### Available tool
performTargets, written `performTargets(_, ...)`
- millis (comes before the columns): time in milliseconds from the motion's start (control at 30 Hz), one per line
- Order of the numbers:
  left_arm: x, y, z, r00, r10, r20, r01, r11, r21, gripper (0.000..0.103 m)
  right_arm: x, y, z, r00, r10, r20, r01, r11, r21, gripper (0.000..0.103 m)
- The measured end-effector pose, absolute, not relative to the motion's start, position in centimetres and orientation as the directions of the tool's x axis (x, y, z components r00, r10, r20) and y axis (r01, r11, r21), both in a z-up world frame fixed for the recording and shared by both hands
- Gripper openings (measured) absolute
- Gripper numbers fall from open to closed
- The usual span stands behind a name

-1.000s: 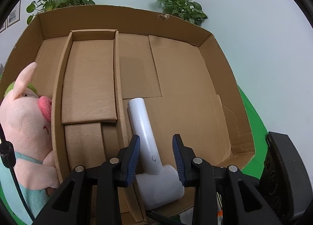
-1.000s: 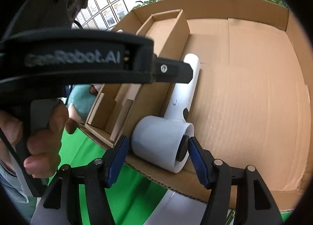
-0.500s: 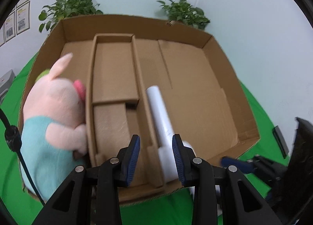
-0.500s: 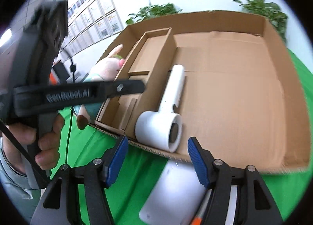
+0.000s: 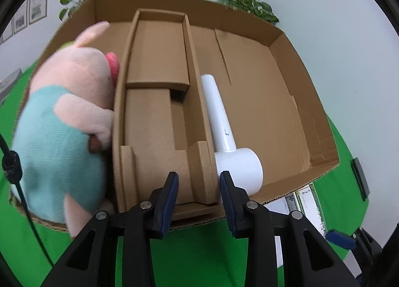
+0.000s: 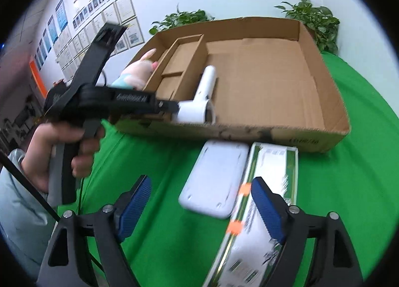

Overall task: Organize objects
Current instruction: 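Lower the hair dryer into the box beside the tray and open the left gripper, then move the right gripper to the white rectangular device on the table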

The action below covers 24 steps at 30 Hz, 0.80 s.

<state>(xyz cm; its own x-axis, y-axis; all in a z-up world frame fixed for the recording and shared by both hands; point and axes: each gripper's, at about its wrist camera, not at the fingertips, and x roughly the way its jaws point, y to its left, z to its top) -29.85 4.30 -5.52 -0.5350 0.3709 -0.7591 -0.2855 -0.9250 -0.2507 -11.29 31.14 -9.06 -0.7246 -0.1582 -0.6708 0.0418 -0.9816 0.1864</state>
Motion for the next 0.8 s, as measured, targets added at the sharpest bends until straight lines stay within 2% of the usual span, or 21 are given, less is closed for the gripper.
performTargets(67,-28.3,4.3,-4.4,-0.602,0.342,-0.722,-0.286,-0.936,-0.205,0.034,-9.8,30.7,-9.1,-0.723,-0.166,-0.671,0.054,-0.981,0.185,0.089)
performTargets(100,-27.6,4.3,-3.8,-0.631,0.33,-0.702,-0.287,-0.94,-0.184,0.038,-9.8,30.5,-9.3,-0.724,-0.166,-0.669,0.057,-0.982,0.182,0.09)
performTargets(133,-26.7,4.3,-3.1,-0.661,0.318,-0.68,-0.286,-0.944,-0.163,0.044,-9.6,30.4,-9.3,-0.728,-0.16,-0.666,0.054,-0.983,0.177,0.097)
performTargets(167,-25.5,4.2,-2.3,-0.699,0.302,-0.648,-0.279,-0.95,-0.141,0.059,-9.5,30.3,-9.3,-0.736,-0.15,-0.661,0.046,-0.984,0.172,0.103)
performTargets(200,-24.1,4.1,-1.4,-0.747,0.277,-0.604,-0.26,-0.958,-0.118,0.075,-9.5,30.3,-9.2,-0.742,-0.149,-0.654,0.045,-0.984,0.174,0.103)
performTargets(300,-20.3,3.9,0.5,-0.844,0.244,-0.477,-0.237,-0.968,-0.076,0.101,-9.4,30.3,-8.9,-0.753,-0.141,-0.642,0.039,-0.985,0.171,0.103)
performTargets(433,-17.8,3.8,1.4,-0.862,0.249,-0.442,-0.243,-0.967,-0.07,0.103,-8.9,29.7,-8.6,-0.765,-0.206,-0.61,0.1,-0.974,0.204,0.103)
performTargets(633,-16.2,4.4,0.1,-0.817,0.291,-0.498,-0.284,-0.954,-0.091,0.102,-9.0,28.0,-10.5,-0.652,-0.414,-0.635,0.253,-0.908,0.333,0.103)
performTargets(800,-17.1,6.1,-2.3,-0.751,0.342,-0.564,-0.327,-0.936,-0.133,0.102,-9.9,28.0,-12.6,-0.61,-0.336,-0.718,0.182,-0.941,0.286,0.102)
